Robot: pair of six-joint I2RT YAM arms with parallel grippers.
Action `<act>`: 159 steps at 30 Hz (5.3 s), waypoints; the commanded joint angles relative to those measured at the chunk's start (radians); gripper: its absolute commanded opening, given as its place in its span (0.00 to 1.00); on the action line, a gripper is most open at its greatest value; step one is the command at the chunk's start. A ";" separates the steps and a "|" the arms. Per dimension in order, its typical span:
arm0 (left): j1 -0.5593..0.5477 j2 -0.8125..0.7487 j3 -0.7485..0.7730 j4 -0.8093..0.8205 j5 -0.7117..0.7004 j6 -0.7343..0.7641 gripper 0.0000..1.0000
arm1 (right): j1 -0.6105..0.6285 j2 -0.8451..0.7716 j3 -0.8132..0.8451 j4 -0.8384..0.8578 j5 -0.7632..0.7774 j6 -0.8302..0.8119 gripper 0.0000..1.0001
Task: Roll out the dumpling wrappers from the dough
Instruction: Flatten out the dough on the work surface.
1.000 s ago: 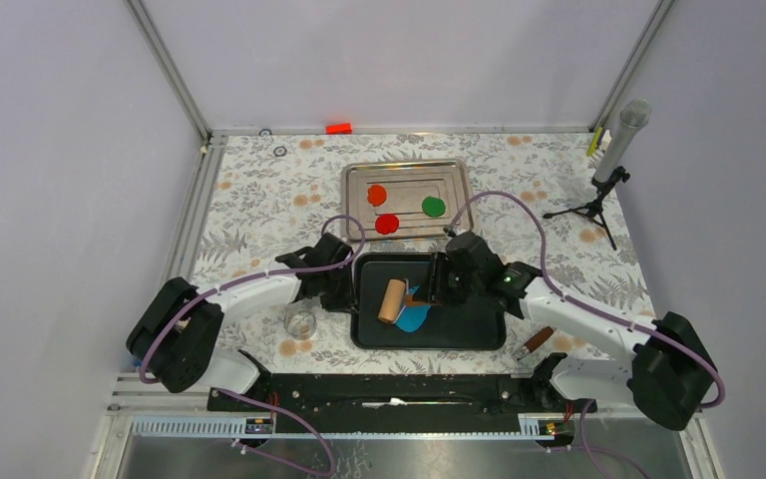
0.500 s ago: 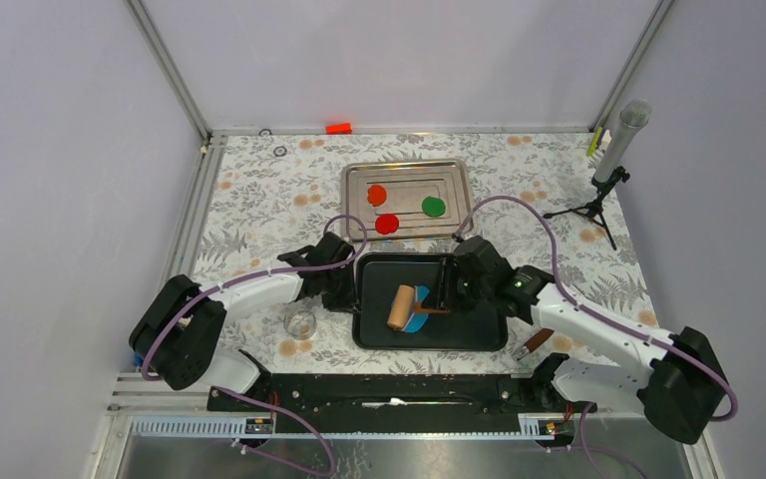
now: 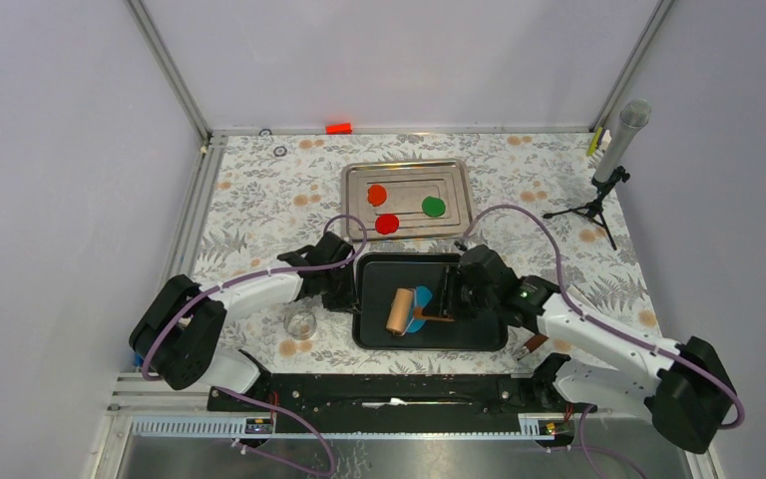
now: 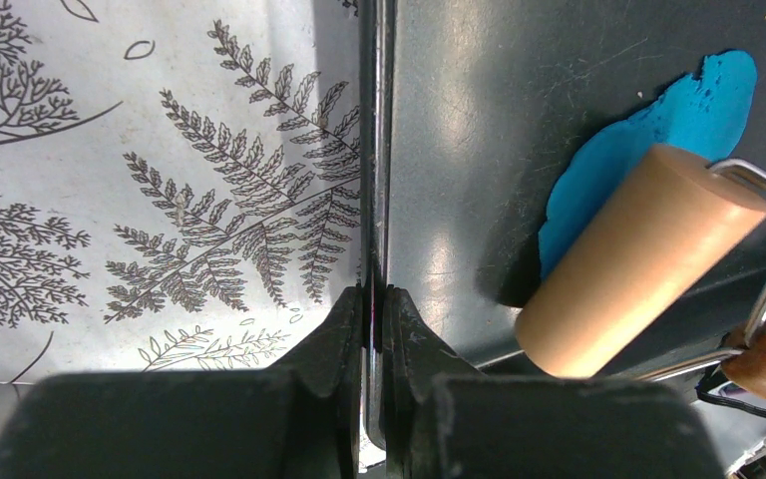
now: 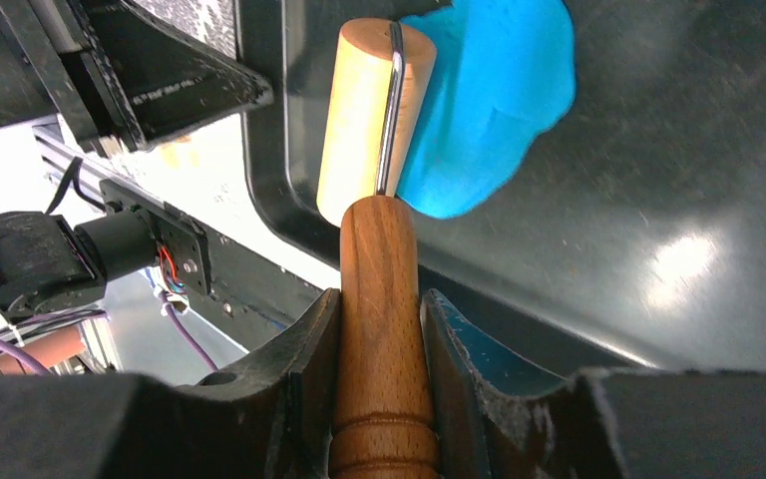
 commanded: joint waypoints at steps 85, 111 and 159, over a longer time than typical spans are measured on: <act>0.046 -0.012 0.033 0.050 0.051 0.036 0.00 | 0.009 -0.015 -0.025 -0.191 0.378 0.204 0.00; 0.049 -0.021 0.023 0.048 0.049 0.034 0.00 | -0.005 -0.020 -0.127 -0.172 0.366 0.219 0.00; 0.056 -0.049 0.016 0.026 0.042 0.043 0.00 | -0.008 -0.008 -0.138 -0.303 0.466 0.233 0.00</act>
